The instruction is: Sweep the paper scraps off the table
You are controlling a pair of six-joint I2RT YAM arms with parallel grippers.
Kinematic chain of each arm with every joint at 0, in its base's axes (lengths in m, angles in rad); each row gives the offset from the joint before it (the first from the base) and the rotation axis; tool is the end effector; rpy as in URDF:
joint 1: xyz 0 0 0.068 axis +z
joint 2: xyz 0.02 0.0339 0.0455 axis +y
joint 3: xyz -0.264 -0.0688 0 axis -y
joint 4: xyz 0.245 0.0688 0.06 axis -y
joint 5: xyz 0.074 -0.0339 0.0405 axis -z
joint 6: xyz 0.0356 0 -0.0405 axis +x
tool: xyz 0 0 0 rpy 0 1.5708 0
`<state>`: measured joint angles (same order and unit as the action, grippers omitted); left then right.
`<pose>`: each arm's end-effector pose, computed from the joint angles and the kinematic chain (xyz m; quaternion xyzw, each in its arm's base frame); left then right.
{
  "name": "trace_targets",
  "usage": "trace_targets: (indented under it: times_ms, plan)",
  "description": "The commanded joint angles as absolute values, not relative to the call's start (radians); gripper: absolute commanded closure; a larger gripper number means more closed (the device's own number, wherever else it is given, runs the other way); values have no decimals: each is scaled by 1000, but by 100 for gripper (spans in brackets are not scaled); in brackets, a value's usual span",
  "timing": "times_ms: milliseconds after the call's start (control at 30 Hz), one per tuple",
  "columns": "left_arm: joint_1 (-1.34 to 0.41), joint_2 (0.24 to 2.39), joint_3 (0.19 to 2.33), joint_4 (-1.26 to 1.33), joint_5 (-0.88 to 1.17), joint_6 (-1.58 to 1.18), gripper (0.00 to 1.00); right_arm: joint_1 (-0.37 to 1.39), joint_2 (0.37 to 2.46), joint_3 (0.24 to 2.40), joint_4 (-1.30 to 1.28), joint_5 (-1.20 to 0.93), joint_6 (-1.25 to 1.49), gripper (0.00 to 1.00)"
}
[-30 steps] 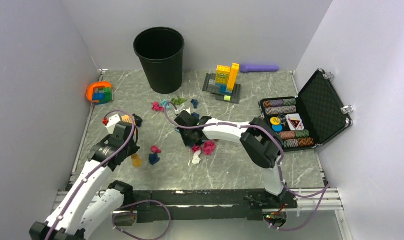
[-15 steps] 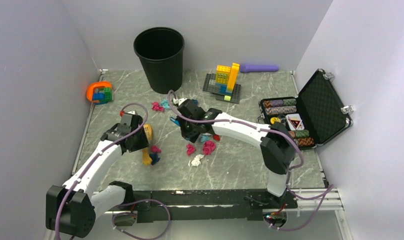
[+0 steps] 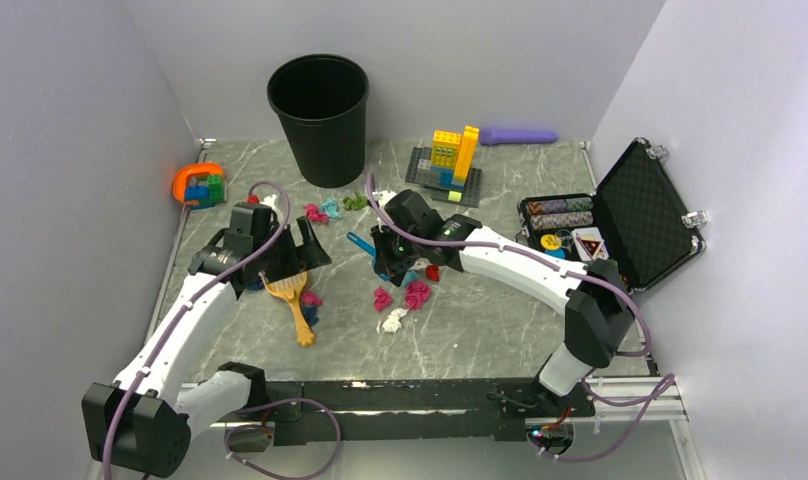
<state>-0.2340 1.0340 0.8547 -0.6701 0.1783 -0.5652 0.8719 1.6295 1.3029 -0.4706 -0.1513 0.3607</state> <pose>0.2016 -0.0546 0.2738 -0.1226 0.9244 -0.2135 0.2914 0.2295 0.2814 0.2772 -0.2611 0.8863 0.2745 0.2665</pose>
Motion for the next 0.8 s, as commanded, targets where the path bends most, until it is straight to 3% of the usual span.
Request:
trace_targets:
  times_ms: [0, 267, 467, 767]
  plan:
    - [-230, 1020, 959, -616, 349, -668, 3, 871, 1561, 1283, -448, -204, 325, 100]
    - [-230, 1128, 1118, -673, 420, -718, 1, 868, 1495, 1223, -372, -280, 376, 100]
    - [-230, 1110, 1063, -560, 474, -809, 3, 844, 1449, 1152, -266, -328, 495, 100]
    - [-245, 986, 899, -297, 580, -877, 4, 638, 1409, 1107, -106, -441, 817, 100]
